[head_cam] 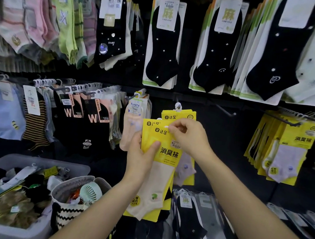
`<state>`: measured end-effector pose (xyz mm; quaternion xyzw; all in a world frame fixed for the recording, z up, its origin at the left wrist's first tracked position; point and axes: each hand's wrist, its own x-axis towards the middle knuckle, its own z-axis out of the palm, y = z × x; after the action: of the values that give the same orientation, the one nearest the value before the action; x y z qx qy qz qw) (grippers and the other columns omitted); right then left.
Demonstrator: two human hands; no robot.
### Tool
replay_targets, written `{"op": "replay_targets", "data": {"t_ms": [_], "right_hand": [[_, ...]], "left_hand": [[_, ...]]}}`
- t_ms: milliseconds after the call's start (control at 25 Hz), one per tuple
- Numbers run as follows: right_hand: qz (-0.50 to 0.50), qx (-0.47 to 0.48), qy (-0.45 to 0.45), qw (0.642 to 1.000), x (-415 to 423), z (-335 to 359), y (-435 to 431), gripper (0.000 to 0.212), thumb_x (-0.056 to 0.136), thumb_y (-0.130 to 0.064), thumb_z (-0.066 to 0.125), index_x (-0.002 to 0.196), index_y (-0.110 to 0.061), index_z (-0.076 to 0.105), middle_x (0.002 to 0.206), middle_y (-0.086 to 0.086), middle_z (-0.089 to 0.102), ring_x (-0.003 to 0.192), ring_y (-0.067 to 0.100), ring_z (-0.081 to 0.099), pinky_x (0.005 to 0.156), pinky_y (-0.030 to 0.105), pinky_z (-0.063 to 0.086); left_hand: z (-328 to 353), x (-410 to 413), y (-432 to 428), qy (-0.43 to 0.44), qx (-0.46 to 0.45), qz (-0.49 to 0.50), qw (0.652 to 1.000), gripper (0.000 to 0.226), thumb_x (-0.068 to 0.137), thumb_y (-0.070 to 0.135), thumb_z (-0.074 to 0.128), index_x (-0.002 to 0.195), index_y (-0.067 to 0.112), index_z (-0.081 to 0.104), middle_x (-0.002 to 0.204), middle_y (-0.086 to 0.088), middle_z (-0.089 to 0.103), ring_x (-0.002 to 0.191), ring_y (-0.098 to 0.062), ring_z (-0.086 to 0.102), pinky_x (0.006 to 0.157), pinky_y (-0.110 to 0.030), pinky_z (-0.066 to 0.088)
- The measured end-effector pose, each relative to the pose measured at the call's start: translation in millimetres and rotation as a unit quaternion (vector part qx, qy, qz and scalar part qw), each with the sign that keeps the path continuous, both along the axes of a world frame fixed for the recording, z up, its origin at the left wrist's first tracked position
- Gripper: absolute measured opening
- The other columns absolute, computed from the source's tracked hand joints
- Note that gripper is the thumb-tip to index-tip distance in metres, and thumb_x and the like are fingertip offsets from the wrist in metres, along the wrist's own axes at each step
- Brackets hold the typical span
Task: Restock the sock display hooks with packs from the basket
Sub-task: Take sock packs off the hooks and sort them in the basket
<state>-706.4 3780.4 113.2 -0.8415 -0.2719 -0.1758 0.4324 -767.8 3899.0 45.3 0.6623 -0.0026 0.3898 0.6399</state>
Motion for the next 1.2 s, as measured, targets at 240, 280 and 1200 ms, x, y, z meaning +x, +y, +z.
{"op": "replay_targets", "data": {"t_ms": [240,280,1200], "right_hand": [[-0.014,0.040,0.027,0.999,9.8,4.7,-6.0,0.014,0.095,-0.021,0.048,0.089,-0.015,0.059,0.070,-0.011,0.048,0.059,0.003,0.041,0.052,0.019,0.033],[-0.032,0.058,0.022,0.998,12.7,7.8,-8.1,0.014,0.096,-0.021,0.046,0.089,-0.017,0.058,0.072,-0.010,0.049,0.058,0.003,0.041,0.048,0.017,0.032],[0.062,0.022,-0.066,0.996,-8.1,10.5,-8.0,0.015,0.087,-0.028,0.062,0.083,-0.018,0.072,0.074,-0.017,0.057,0.074,0.002,0.054,0.070,0.021,0.044]], "left_hand": [[-2.9,8.2,6.2,0.013,-0.010,-0.017,1.000,0.012,0.093,0.018,0.055,0.094,0.030,0.055,0.092,0.009,0.066,0.086,-0.008,0.065,0.073,-0.025,0.054],[-2.9,9.4,7.7,0.012,-0.018,-0.012,1.000,0.012,0.095,0.018,0.052,0.093,0.029,0.055,0.092,0.007,0.066,0.085,-0.009,0.064,0.074,-0.027,0.053],[1.6,-6.9,13.4,0.024,0.031,-0.039,0.998,0.016,0.092,0.010,0.055,0.091,0.026,0.059,0.091,0.000,0.068,0.084,-0.015,0.065,0.074,-0.029,0.053]]}}
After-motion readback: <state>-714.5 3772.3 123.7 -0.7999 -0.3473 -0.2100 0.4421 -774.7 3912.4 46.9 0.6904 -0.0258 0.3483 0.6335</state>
